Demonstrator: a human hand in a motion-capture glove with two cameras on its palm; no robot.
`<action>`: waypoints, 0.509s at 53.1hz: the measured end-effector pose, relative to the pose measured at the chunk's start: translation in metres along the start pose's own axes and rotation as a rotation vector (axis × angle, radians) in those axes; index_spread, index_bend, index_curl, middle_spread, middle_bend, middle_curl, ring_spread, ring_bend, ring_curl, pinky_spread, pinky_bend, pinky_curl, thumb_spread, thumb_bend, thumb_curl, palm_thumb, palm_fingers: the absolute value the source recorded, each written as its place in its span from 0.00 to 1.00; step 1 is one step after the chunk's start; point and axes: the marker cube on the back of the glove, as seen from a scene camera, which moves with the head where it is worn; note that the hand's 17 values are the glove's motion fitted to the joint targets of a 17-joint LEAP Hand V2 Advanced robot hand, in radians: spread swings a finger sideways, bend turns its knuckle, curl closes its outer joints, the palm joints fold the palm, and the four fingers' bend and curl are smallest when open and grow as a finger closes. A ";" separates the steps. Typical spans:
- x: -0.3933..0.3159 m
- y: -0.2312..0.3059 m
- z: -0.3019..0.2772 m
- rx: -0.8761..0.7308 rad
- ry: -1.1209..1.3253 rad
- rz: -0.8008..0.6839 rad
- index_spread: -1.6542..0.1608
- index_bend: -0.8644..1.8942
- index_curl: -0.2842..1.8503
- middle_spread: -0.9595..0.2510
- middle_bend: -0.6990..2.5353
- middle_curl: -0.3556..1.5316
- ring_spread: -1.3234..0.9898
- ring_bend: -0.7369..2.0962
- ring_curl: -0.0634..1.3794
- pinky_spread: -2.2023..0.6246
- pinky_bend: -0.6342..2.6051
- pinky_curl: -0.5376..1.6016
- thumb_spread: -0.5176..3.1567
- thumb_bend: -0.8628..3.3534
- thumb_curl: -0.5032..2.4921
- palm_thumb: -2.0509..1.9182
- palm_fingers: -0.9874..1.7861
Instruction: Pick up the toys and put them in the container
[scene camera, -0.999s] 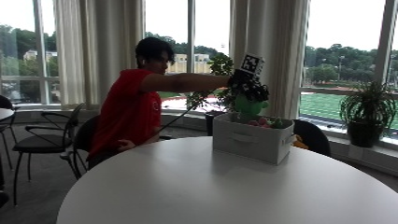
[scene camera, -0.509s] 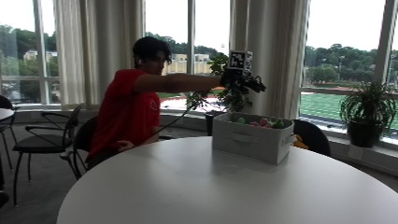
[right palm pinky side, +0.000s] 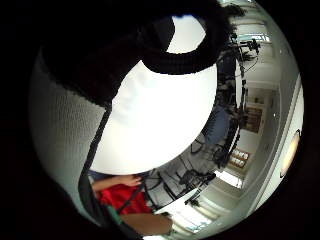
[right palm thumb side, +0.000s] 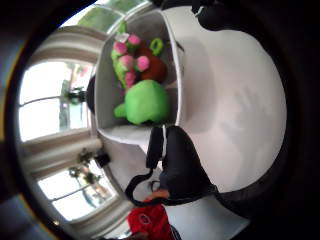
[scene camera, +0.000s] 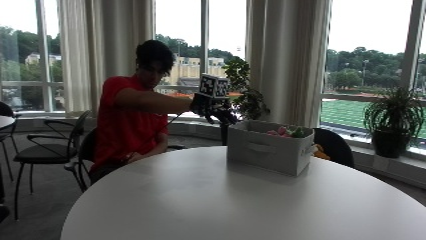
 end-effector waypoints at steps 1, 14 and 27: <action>0.003 0.004 0.001 -0.001 0.000 -0.001 0.70 0.38 0.34 0.70 0.27 0.45 0.54 0.40 0.31 0.81 0.51 0.39 0.47 0.20 0.29 0.51 0.35; 0.050 0.035 0.019 0.105 0.036 0.028 0.69 0.39 0.34 0.70 0.27 0.42 0.54 0.39 0.30 0.81 0.50 0.38 0.48 0.20 0.29 0.52 0.36; 0.102 0.045 0.052 0.067 -0.048 0.130 0.69 0.40 0.35 0.68 0.27 0.41 0.53 0.40 0.30 0.81 0.47 0.38 0.49 0.20 0.29 0.52 0.38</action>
